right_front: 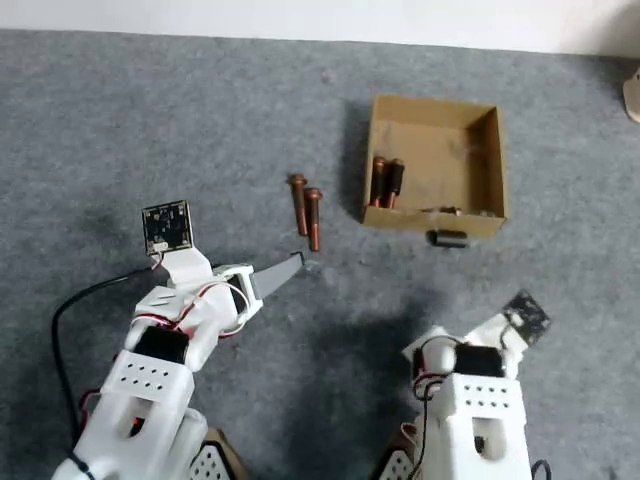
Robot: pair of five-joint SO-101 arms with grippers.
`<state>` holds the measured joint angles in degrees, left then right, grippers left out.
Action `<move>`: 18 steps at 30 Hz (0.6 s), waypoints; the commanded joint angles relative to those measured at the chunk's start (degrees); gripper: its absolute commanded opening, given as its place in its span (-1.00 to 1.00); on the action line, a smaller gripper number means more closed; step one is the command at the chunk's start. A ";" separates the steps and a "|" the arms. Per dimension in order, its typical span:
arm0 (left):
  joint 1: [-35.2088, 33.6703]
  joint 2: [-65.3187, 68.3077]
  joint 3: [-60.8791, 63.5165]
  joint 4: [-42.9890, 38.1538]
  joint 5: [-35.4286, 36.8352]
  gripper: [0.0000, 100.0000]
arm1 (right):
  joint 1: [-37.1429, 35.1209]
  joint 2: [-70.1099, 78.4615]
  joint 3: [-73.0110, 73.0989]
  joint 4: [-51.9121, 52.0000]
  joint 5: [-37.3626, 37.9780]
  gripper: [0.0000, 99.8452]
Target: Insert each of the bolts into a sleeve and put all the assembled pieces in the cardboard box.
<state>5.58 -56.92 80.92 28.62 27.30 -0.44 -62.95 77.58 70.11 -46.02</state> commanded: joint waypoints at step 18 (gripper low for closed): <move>-0.31 -1.27 -0.22 -0.09 -0.44 -0.10 | -10.95 -0.92 -13.93 2.24 39.21 -0.99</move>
<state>5.67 -56.92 80.92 28.62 27.30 -10.73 -63.30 62.02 75.65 -8.84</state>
